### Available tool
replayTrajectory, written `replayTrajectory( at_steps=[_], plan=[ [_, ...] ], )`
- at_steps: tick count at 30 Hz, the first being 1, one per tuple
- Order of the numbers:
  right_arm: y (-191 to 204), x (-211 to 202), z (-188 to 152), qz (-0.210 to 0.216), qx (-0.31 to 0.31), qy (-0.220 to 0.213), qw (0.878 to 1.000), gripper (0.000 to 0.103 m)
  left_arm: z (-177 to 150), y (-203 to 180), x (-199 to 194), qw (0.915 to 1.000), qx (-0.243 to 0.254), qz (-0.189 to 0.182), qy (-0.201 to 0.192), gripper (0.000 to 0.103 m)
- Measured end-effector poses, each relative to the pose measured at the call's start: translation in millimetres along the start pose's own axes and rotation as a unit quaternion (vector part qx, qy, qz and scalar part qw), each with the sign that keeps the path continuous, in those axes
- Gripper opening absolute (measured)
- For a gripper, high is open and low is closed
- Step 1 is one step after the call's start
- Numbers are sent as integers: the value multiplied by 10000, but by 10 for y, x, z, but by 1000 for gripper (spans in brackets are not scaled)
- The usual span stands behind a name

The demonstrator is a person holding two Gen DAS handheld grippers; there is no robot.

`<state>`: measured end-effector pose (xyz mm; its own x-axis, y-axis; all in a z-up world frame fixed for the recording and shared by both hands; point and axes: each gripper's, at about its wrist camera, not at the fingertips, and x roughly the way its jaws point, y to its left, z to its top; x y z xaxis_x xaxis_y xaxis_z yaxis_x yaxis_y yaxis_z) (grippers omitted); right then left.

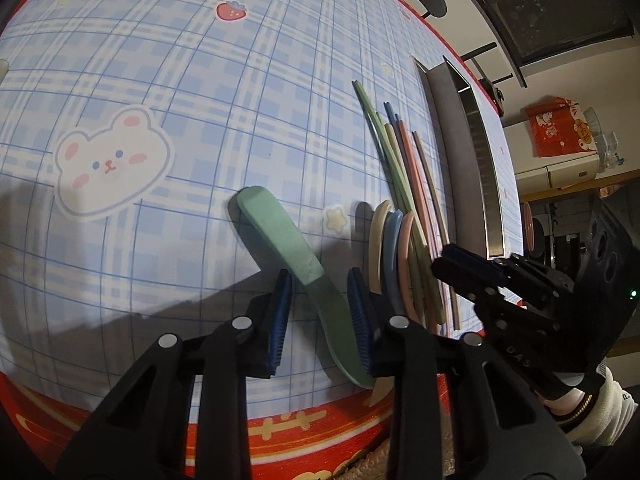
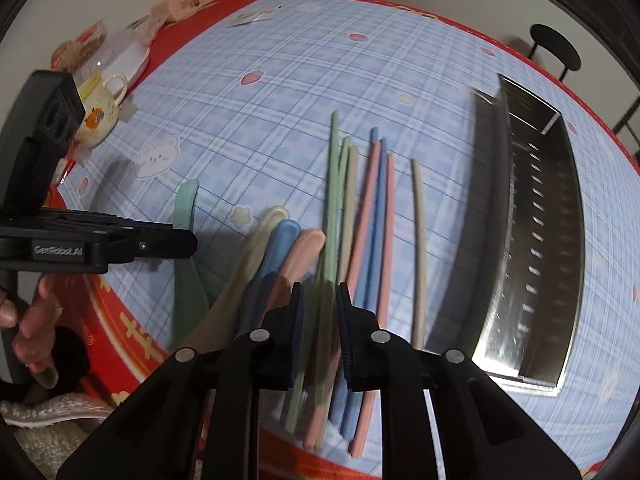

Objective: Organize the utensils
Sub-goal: 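Close the left tool on the mint spoon handle while the right tool grasps a green chopstick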

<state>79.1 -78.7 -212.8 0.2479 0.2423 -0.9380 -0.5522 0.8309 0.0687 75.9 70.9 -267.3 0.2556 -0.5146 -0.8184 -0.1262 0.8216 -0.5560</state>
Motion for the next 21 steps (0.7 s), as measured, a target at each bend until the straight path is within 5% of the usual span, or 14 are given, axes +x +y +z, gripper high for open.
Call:
replayTrajectory(
  at_steps=[21],
  plan=[
    [-138,142,-27,267,594,15,9979,7,9,-11,77,9998,-37,-162,-140,26]
  ],
)
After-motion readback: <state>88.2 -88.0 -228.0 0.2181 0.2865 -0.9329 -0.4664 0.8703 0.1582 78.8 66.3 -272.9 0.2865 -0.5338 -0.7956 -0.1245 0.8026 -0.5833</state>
